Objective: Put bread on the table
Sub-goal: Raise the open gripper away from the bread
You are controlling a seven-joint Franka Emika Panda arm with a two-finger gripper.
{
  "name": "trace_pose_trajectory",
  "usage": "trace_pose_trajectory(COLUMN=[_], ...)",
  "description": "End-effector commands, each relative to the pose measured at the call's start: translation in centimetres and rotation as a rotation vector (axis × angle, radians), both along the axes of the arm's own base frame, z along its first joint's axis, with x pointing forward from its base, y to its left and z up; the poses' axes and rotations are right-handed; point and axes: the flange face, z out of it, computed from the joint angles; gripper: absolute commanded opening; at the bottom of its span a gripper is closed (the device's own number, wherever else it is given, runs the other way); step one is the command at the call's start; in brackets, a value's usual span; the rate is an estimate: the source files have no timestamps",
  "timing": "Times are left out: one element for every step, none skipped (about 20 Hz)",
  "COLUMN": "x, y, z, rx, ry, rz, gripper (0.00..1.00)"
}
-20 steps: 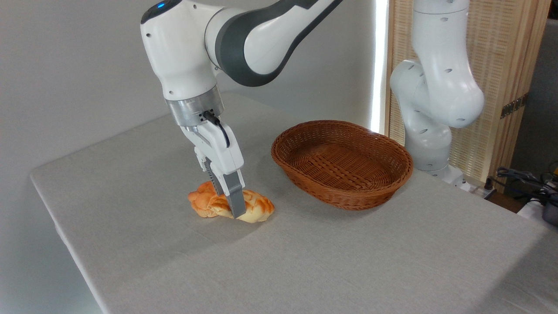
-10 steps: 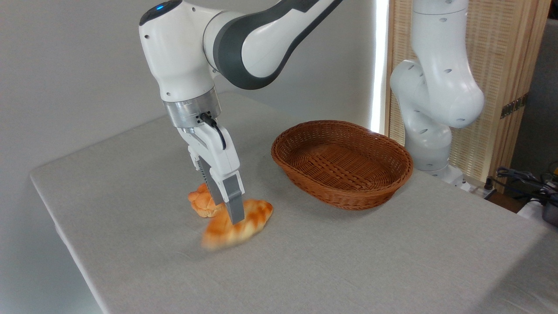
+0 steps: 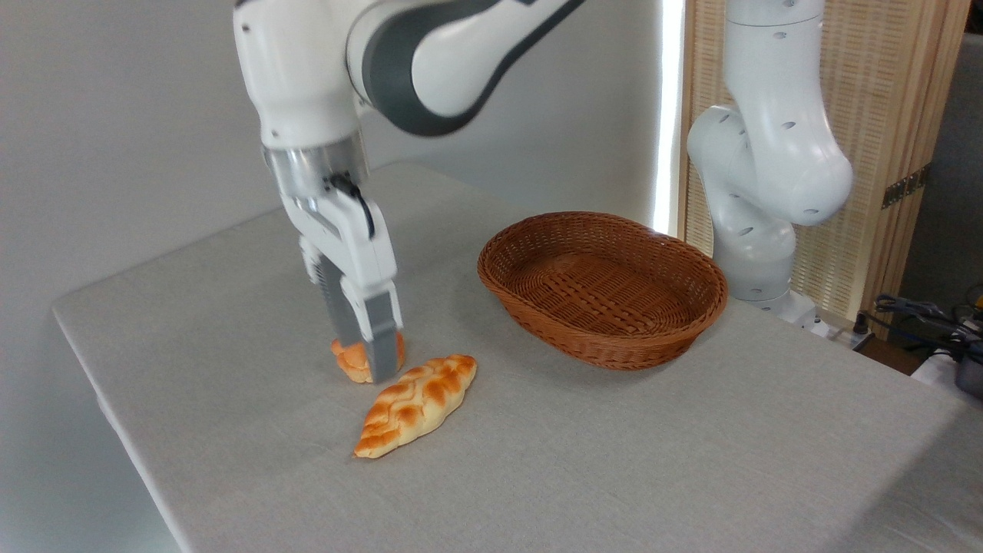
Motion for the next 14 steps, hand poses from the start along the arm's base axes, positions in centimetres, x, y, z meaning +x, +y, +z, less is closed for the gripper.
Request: trace_pose_trajectory(x=[0.5, 0.4, 0.1, 0.3, 0.5, 0.6, 0.5, 0.1, -0.2, -0.4, -0.4, -0.7, -1.0, -1.3], y=[-0.8, -0.8, -1.3, -1.5, -1.2, -0.7, -0.7, -0.8, -1.0, -1.1, -1.1, -1.1, -1.2, -1.3], z=[5.3, 6.3, 7.5, 8.8, 10.0, 10.1, 9.9, 9.4, 9.1, 8.9, 8.9, 8.7, 8.3, 8.2], rx=[-0.033, -0.041, -0.052, -0.063, -0.073, -0.072, -0.069, -0.056, -0.048, -0.043, -0.040, -0.033, -0.023, -0.016], ry=[-0.095, -0.113, -0.133, -0.158, -0.182, -0.184, -0.163, -0.123, -0.093, -0.081, -0.075, -0.054, -0.024, 0.001], rz=[0.100, 0.115, 0.126, 0.147, 0.167, 0.174, 0.173, 0.166, 0.161, 0.152, 0.142, 0.126, 0.108, 0.094], gripper=[1.00, 1.00, 1.00, 1.00, 1.00, 1.00, 1.00, 1.00, 1.00, 1.00, 1.00, 1.00, 1.00, 1.00])
